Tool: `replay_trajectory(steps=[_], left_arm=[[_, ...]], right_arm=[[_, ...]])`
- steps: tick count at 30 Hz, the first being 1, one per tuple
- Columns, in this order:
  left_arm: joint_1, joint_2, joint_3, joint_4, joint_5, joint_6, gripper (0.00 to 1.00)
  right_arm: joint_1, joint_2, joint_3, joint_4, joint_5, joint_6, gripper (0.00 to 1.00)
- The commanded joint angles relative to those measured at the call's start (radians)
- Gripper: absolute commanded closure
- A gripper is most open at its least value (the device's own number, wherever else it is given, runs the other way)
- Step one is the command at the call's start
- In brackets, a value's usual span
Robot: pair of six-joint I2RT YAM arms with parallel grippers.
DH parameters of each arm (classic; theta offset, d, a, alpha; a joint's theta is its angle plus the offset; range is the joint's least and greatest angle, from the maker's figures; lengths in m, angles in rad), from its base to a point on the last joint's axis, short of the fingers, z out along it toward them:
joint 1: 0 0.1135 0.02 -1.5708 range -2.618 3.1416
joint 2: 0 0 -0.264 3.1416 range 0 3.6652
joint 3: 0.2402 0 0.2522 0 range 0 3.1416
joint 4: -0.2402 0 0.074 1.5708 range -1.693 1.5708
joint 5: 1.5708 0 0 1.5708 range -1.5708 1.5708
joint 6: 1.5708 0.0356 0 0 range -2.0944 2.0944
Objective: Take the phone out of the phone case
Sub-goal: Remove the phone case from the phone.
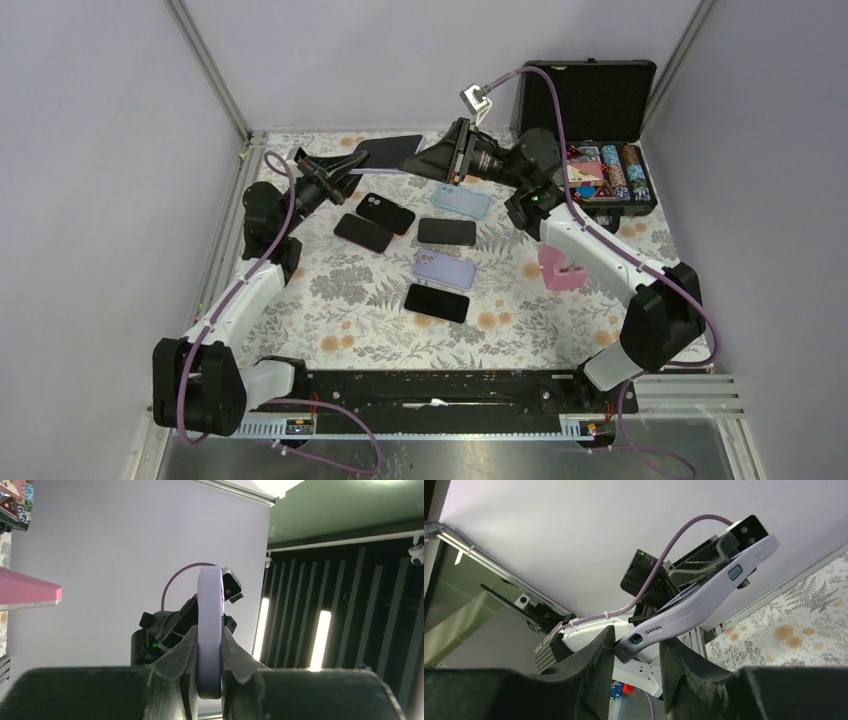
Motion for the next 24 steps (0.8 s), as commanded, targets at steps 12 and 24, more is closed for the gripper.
replay_trajectory(steps=[12,24], left_arm=[[-0.026,0.002,0.022,0.110,0.223,-0.072,1.00],[-0.026,-0.001,0.028,0.133,0.194,-0.098,1.00]], right_arm=[[-0.004,-0.017,0.027,0.310,0.041,0.037,0.54],[-0.026,-0.028,-0.014,0.288,0.033,0.044,0.58]])
